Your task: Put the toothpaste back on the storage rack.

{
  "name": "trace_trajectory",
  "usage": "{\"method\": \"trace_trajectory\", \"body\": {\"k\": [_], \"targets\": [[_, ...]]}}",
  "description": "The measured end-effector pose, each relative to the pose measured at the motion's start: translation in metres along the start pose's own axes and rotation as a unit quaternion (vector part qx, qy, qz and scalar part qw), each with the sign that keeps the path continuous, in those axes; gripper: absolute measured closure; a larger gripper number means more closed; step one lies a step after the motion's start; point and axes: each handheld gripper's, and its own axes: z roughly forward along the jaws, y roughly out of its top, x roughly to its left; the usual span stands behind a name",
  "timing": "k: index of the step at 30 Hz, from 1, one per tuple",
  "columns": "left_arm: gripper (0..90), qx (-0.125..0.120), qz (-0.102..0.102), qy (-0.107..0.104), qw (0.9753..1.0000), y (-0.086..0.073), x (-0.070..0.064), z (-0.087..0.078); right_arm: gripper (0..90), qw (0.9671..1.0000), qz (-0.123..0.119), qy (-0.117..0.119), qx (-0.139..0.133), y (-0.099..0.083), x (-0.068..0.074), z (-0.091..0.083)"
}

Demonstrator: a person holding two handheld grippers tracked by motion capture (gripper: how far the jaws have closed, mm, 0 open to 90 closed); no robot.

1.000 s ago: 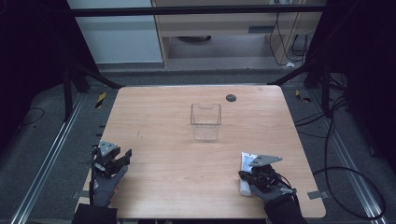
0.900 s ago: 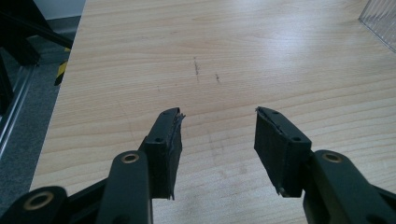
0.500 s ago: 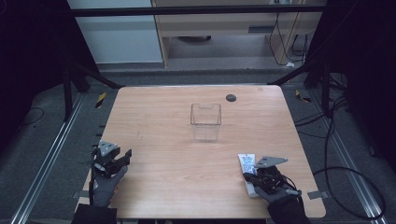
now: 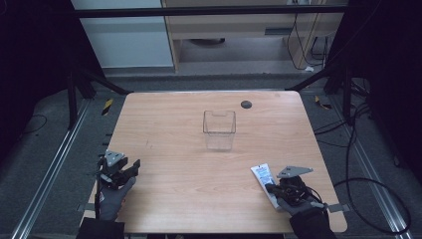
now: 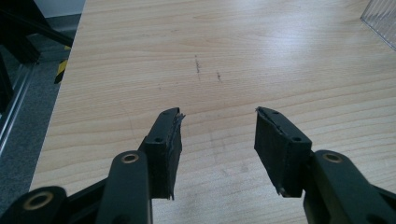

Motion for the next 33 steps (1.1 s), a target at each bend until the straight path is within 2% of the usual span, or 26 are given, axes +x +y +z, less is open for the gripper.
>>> {"method": "trace_trajectory", "body": {"k": [17,20,23,26,28,30,32,33], "targets": [[49.6,0.000,0.000,0.000,1.0000,0.000,0.000,0.000,89.4,1.0000,0.003,-0.008,0.002,-0.001,-0.003,-0.004],[49.3,-0.001,0.000,-0.001,1.0000,0.000,0.000,0.001,85.2,0.9999,0.009,0.002,-0.011,0.002,-0.003,-0.006],[49.0,-0.003,0.002,-0.001,1.0000,0.000,0.000,0.000,82.6,0.9998,0.013,-0.002,-0.015,0.003,-0.004,-0.008],[48.6,-0.001,0.005,-0.002,1.0000,0.000,0.000,0.001,73.8,0.9993,0.019,-0.022,-0.021,0.008,-0.007,-0.013],[48.5,-0.002,0.005,-0.003,1.0000,0.000,-0.001,0.001,71.2,0.9992,0.020,-0.025,-0.022,0.010,-0.007,-0.013],[47.7,-0.001,0.008,-0.006,1.0000,0.000,-0.002,0.002,62.8,0.9986,0.021,-0.043,-0.023,0.016,-0.009,-0.015],[47.4,-0.002,0.011,-0.005,0.9999,-0.001,-0.002,0.002,61.0,0.9983,0.024,-0.047,-0.023,0.017,-0.009,-0.016],[47.1,-0.002,0.013,-0.004,0.9999,-0.001,-0.002,0.003,59.6,0.9978,0.023,-0.058,-0.024,0.019,-0.009,-0.016]]}}
